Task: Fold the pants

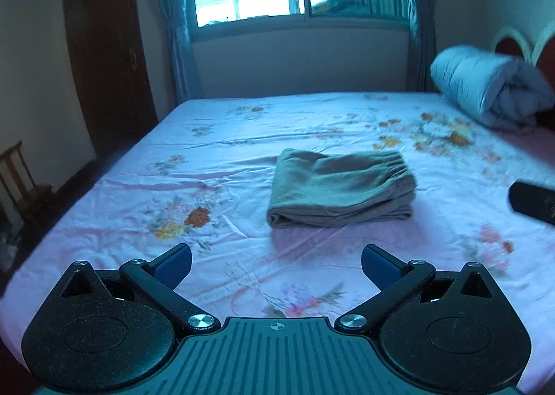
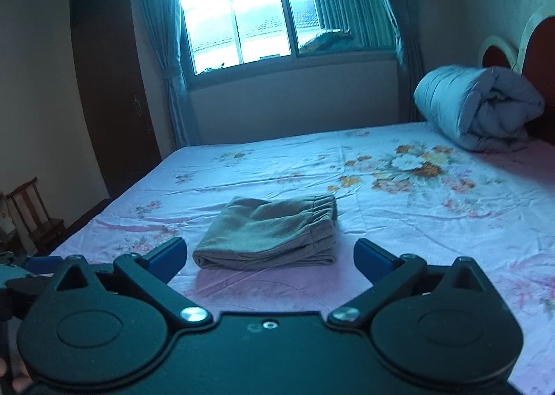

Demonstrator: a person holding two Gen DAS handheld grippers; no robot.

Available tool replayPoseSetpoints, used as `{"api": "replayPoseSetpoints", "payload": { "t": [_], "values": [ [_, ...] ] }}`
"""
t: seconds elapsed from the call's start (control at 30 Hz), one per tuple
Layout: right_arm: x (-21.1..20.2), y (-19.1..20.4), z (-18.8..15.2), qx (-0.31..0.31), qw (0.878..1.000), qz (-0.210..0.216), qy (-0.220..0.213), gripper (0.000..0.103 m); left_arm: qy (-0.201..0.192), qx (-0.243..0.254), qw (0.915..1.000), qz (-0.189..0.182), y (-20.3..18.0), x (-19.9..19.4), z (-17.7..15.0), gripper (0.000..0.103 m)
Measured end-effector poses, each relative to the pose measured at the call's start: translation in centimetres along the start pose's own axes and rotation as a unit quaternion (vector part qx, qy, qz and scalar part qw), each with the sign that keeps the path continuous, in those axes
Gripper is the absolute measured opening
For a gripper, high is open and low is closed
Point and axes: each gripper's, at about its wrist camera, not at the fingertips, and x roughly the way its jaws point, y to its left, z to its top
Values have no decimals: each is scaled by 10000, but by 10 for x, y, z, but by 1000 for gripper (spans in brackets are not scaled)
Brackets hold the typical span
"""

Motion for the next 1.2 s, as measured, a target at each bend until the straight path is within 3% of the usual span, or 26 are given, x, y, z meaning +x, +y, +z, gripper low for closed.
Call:
{"api": "replayPoseSetpoints", "payload": {
  "t": [0.13,0.3,1.2],
  "values": [
    [-16,5,-2,-150,9999,-48,-67,97,-152,-253,9994,-165,7,-23,0,103],
    [-24,8,-1,-191,9996,-133,-168,97,-167,-222,9995,-143,9,-30,5,103],
    [-10,-1,-5,89,9987,-503,-20,97,-44,-249,9996,-94,7,-7,10,103]
  ]
}}
